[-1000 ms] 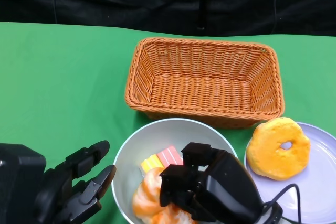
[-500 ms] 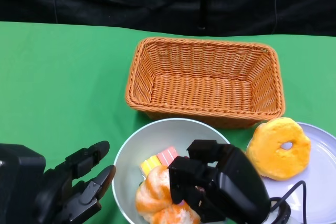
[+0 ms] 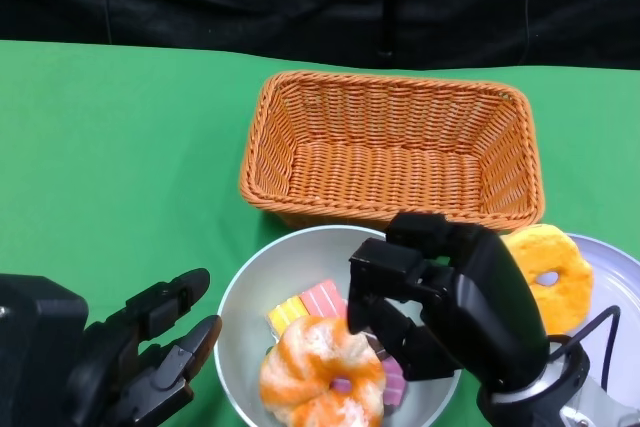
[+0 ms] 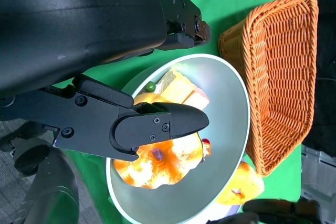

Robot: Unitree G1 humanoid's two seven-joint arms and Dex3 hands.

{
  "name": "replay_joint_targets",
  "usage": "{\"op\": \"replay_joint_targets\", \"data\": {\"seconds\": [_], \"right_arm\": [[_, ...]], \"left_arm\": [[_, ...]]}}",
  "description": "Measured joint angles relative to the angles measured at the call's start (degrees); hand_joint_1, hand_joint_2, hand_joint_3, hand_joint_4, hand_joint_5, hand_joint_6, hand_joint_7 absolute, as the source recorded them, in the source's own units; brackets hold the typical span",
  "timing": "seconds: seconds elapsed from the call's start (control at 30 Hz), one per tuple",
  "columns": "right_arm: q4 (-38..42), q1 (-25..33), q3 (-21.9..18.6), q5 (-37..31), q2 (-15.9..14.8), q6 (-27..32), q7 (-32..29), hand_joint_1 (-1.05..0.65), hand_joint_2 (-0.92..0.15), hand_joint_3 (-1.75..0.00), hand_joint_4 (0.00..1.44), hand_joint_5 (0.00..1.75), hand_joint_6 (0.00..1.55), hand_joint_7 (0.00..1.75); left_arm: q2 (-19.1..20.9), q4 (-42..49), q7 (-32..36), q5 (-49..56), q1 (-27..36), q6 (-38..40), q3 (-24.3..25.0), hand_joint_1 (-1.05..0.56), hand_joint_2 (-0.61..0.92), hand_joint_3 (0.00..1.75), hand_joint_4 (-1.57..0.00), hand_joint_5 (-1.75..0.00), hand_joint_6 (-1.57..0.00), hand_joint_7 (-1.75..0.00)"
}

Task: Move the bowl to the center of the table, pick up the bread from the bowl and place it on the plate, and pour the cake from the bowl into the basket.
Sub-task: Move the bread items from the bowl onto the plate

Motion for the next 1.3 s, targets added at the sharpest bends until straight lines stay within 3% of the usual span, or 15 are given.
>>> {"op": "replay_joint_targets", "data": {"seconds": [0.03, 0.1, 0.13, 0.23, 0.33, 0.53, 0.8, 0.87, 1.0, 1.07, 1.13, 1.17, 1.2, 1.23, 1.3], "right_arm": [[-0.95, 0.63, 0.05, 0.87, -0.12, 1.52, 3.3, -0.23, -0.42, -0.85, 0.63, 0.94, 0.66, 0.6], [-3.74, 1.86, 0.39, 2.84, -0.76, 5.8, 12.57, -0.36, -0.69, -0.31, 0.36, 0.54, 0.48, 0.17], [-5.33, 2.47, 0.68, 3.73, -1.2, 8.28, 17.5, -0.39, -0.76, -0.18, 0.29, 0.47, 0.43, 0.09], [-9.1, 3.95, 1.23, 5.45, -2.05, 14.41, 28.64, -0.58, -0.85, -0.03, 0.06, 0.48, 0.28, 0.01], [-10.65, 4.34, 1.65, 5.62, -1.88, 17.32, 33.0, -0.65, -0.87, -0.01, 0.01, 0.45, 0.18, 0.0], [-10.93, 4.14, 2.92, 4.41, -0.89, 22.46, 37.35, -0.69, -0.89, -0.01, 0.0, 0.33, 0.09, 0.01], [-7.14, 2.57, 6.95, 1.23, 0.69, 23.56, 37.18, -0.57, -0.86, 0.0, 0.06, 0.53, 0.21, 0.05], [-5.79, 2.59, 7.44, 0.87, 0.7, 22.77, 35.86, -0.5, -0.87, 0.0, 0.16, 0.55, 0.29, 0.08], [-2.6, 3.2, 7.91, 0.25, 0.78, 19.47, 28.9, -0.22, -0.91, -0.05, 0.79, 0.52, 0.82, 0.15], [-0.8, 3.5, 7.98, 0.1, 0.87, 17.35, 24.4, -0.13, -0.91, -0.05, 1.0, 0.65, 1.06, 0.2], [1.53, 3.39, 7.98, -0.11, 1.02, 14.37, 18.89, -0.05, -0.88, -0.11, 1.01, 1.25, 1.24, 0.28], [2.95, 3.24, 8.04, -0.31, 1.19, 12.74, 16.21, -0.05, -0.65, -0.62, 0.97, 1.54, 1.13, 0.72], [4.24, 3.03, 8.14, -0.56, 1.38, 11.19, 13.87, -0.05, -0.5, -0.92, 0.96, 1.64, 1.04, 0.96], [5.83, 2.63, 8.35, -1.09, 1.66, 9.64, 11.25, -0.04, -0.39, -1.17, 0.97, 1.7, 0.88, 1.42], [8.86, 1.61, 8.72, -2.42, 2.17, 6.57, 5.58, -0.04, -0.32, -1.31, 0.98, 1.74, 0.8, 1.66]], "left_arm": [[0.0, 0.0, -0.04, 0.0, 0.01, -0.02, 0.0, -0.59, 0.92, 0.51, -0.01, -0.55, -0.22, 0.0], [0.0, 0.01, -0.05, 0.0, 0.0, -0.07, -0.02, -0.59, 0.92, 0.51, -0.01, -0.56, -0.22, 0.0], [0.0, 0.02, -0.05, 0.02, 0.01, -0.08, -0.02, -0.59, 0.92, 0.51, -0.01, -0.56, -0.22, -0.01], [0.02, 0.02, -0.05, 0.11, 0.01, -0.23, -0.02, -0.59, 0.92, 0.52, -0.01, -0.57, -0.22, -0.01], [0.02, 0.01, -0.04, 0.17, 0.01, -0.29, -0.1, -0.58, 0.92, 0.53, -0.01, -0.57, -0.22, 0.0], [0.02, 0.01, -0.04, 0.24, 0.04, -0.37, -0.15, -0.61, 0.92, 0.53, -0.01, -0.59, -0.23, -0.01], [0.17, 0.01, -0.05, 0.6, 0.08, -0.72, -0.21, -0.64, 0.92, 0.52, 0.0, -0.61, -0.22, 0.0], [0.23, 0.01, -0.05, 0.62, 0.16, -0.75, -0.24, -0.63, 0.92, 0.52, 0.0, -0.6, -0.22, 0.0], [0.23, -0.06, -0.03, 1.37, 0.85, -1.28, -0.98, -0.6, 0.92, 0.52, 0.0, -0.53, -0.23, -0.01], [0.22, -0.19, -0.02, 2.08, 1.54, -1.82, -1.51, -0.6, 0.92, 0.52, 0.0, -0.52, -0.23, -0.01], [0.22, -0.27, -0.02, 2.5, 1.93, -2.33, -1.78, -0.59, 0.92, 0.53, 0.0, -0.52, -0.24, -0.01], [0.22, -0.3, -0.03, 2.56, 2.13, -2.63, -1.81, -0.6, 0.92, 0.53, 0.0, -0.52, -0.24, -0.01], [0.22, -0.31, -0.03, 2.6, 2.27, -2.85, -1.81, -0.6, 0.92, 0.54, 0.0, -0.52, -0.24, -0.01], [0.22, -0.3, -0.04, 2.59, 2.33, -3.08, -1.78, -0.62, 0.92, 0.53, 0.0, -0.52, -0.24, -0.01], [0.22, -0.29, -0.07, 2.55, 2.36, -3.79, -1.75, -0.64, 0.92, 0.53, -0.01, -0.53, -0.24, -0.01]]}}
